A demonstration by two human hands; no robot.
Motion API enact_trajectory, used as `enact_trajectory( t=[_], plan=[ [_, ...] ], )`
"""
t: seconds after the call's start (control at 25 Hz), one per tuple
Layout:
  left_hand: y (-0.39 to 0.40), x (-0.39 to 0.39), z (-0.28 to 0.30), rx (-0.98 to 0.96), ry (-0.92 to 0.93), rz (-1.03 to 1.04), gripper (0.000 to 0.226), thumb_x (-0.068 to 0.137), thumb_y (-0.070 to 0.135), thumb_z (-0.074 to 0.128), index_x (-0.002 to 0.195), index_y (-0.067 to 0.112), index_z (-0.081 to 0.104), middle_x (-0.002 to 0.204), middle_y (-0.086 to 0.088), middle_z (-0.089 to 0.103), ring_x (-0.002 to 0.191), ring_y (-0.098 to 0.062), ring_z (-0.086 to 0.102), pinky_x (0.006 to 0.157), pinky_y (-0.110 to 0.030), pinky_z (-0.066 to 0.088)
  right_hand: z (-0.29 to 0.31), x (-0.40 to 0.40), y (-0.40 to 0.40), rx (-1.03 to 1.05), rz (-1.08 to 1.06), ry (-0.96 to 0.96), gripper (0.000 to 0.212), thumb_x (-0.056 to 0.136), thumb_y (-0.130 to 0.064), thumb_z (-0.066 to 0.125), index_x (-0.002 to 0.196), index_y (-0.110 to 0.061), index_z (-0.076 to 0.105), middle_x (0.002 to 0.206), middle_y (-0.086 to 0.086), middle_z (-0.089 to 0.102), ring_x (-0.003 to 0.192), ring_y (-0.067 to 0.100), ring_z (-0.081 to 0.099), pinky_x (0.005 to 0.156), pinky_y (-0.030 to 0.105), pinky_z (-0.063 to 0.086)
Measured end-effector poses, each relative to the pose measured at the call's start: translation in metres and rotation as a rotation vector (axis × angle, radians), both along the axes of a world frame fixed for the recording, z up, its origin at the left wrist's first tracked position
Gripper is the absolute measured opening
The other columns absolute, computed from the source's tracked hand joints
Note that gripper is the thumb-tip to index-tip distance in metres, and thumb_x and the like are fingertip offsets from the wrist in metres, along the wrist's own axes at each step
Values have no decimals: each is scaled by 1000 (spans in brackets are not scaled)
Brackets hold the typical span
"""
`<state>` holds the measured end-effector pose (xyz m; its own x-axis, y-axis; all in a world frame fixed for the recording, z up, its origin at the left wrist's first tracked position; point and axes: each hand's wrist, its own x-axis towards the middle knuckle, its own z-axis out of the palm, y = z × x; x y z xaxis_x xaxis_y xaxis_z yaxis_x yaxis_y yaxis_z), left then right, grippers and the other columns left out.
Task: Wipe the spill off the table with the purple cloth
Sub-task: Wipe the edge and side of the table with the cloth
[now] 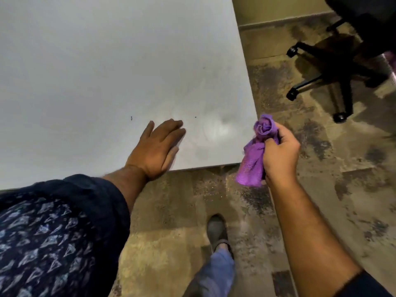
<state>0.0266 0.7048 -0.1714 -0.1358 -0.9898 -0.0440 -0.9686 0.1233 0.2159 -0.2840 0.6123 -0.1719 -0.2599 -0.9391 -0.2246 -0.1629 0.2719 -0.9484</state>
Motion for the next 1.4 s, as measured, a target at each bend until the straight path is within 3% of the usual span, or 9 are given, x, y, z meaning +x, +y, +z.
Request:
enact_trajectory(
  t=[0.2,0.32,0.44,0.56,0.72,0.88,1.08,1.2,1.4],
  plan=[
    [-1,-5,15,69,12,25,53,108,32,40,158,20,48,170,-3,41,159,-27,35,132,-58,17,7,-18,-21,226,121,-96,60,90,21,48,126,-17,77,118,15,80,102,27,75,103,59,60],
    [-16,-29,30,21,107,178,46,107,34,45,148,17,58,151,-9,61,141,-34,55,120,-57,37,9,-26,-22,258,192,-124,63,90,22,46,120,-24,77,116,12,80,106,29,75,105,62,58],
    [-70,-87,50,-27,271,330,43,109,41,49,144,19,61,141,-7,67,129,-31,61,109,-49,46,11,-35,-36,288,231,-189,56,91,24,49,126,-11,76,122,19,78,119,43,72,108,64,55],
    [-137,-143,56,1,337,272,45,110,41,48,148,18,56,151,-6,60,138,-28,55,117,-44,43,5,-56,-53,308,228,-271,55,90,26,50,128,-5,75,124,23,77,121,43,71,110,65,53],
    [-224,-163,32,-14,203,193,57,108,40,46,156,10,47,164,-13,47,153,-32,42,127,-46,32,-14,-91,-94,261,231,-366,54,87,26,53,122,-9,75,126,24,76,124,45,69,110,64,54],
    [-246,-193,1,-2,55,416,56,111,43,34,162,22,38,173,-3,34,162,-24,27,133,-58,15,-42,-127,-124,292,294,-544,59,82,29,51,110,-14,79,106,6,84,97,21,79,80,43,69],
    [-241,-211,-5,-124,195,559,49,114,40,32,160,27,38,167,6,41,152,8,32,135,-51,18,-77,-135,-155,290,379,-575,59,81,29,55,106,-19,78,114,14,81,106,23,74,108,62,56],
    [-239,-214,-7,-85,229,697,55,114,40,35,166,22,34,175,1,32,162,-16,29,134,-51,23,-90,-121,-163,246,423,-630,53,79,22,63,101,-24,78,101,-1,82,101,16,73,105,55,59],
    [-244,-212,-12,-114,197,632,51,109,20,37,159,16,47,171,-5,40,160,-21,35,132,-50,29,-104,-86,-174,213,433,-708,52,84,20,64,104,-26,78,107,4,81,106,19,75,99,45,63]
  ],
)
